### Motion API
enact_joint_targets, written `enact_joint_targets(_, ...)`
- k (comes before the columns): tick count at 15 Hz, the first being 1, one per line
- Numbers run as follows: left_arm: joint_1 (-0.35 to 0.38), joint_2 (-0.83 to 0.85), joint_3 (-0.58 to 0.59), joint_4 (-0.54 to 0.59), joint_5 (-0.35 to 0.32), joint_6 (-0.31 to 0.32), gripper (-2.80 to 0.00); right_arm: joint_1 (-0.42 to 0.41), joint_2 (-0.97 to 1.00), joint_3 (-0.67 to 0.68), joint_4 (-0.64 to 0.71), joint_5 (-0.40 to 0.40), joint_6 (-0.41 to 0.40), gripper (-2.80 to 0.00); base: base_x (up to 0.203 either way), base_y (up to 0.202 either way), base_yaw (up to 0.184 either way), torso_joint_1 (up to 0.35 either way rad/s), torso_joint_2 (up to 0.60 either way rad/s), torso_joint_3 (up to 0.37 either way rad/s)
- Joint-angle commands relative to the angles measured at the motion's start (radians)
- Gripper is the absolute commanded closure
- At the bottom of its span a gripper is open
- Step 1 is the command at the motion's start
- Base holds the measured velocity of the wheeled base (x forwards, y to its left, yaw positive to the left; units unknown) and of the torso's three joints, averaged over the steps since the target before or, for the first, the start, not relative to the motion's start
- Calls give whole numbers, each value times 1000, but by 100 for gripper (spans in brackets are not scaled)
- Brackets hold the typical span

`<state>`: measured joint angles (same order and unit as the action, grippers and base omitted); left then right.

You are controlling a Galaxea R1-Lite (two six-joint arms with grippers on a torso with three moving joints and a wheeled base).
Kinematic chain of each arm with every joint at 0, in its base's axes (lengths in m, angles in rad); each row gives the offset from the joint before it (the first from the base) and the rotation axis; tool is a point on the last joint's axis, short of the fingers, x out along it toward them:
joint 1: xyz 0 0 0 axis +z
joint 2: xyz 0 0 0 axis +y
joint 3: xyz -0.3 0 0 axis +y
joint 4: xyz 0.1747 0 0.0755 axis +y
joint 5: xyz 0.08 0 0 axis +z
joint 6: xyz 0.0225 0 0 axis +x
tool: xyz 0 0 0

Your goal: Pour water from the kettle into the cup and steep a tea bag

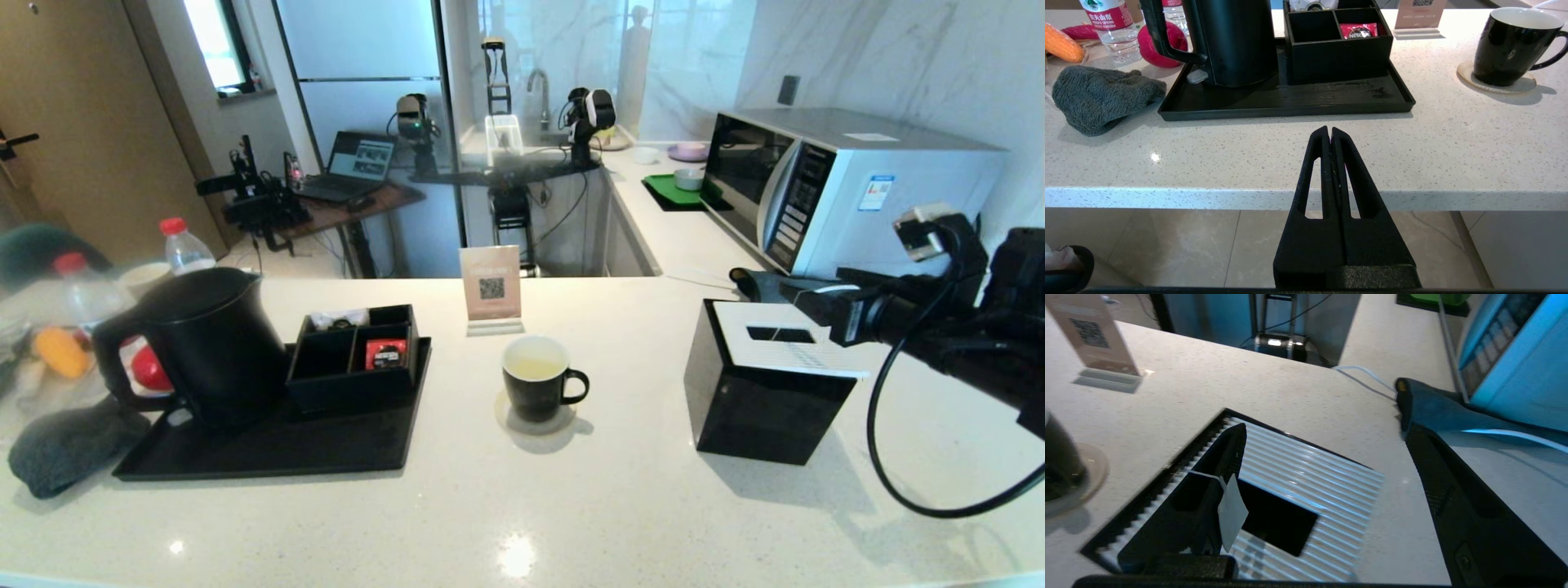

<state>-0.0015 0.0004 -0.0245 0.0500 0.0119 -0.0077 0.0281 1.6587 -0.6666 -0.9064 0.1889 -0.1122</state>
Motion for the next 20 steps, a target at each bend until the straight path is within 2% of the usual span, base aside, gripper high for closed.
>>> enact_joint_targets(1, 0, 0, 0, 1, 0, 0, 0, -50, 5, -1, -6, 0, -25, -280, 0, 0, 0, 0, 0, 0)
enact_joint_targets(4, 0, 0, 0, 1, 0, 0, 0, -115, 6, -1, -10, 0, -45, -280, 0, 0, 0, 0, 0, 0)
enact_joint_targets(6, 0, 0, 0, 1, 0, 0, 0, -168, 21, -2, -24, 0, -110, -280, 0, 0, 0, 0, 0, 0)
enact_joint_targets(11, 0, 0, 0, 1, 0, 0, 0, -216, 46, -2, -34, 0, -170, -280, 0, 0, 0, 0, 0, 0)
enact_joint_targets(20, 0, 0, 0, 1, 0, 0, 0, -217, 68, 12, -34, 4, -211, -280, 0, 0, 0, 0, 0, 0)
